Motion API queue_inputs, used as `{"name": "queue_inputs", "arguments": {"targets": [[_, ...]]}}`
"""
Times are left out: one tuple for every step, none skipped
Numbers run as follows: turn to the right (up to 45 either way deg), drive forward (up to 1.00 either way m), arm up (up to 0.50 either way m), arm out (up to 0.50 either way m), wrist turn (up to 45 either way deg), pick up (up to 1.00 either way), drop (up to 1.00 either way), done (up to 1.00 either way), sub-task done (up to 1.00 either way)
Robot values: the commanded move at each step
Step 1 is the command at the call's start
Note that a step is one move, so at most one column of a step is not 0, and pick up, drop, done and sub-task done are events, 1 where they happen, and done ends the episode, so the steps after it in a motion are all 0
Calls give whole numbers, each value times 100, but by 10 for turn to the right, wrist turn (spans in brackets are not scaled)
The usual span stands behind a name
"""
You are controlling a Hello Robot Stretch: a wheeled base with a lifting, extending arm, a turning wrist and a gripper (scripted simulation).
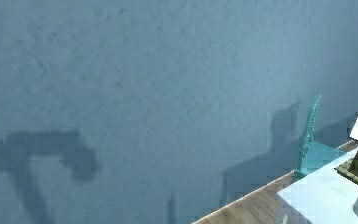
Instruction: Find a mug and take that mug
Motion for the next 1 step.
{"name": "queue_inputs", "arguments": {"targets": [[-450,0,0,0,0,0,0,0,0]]}}
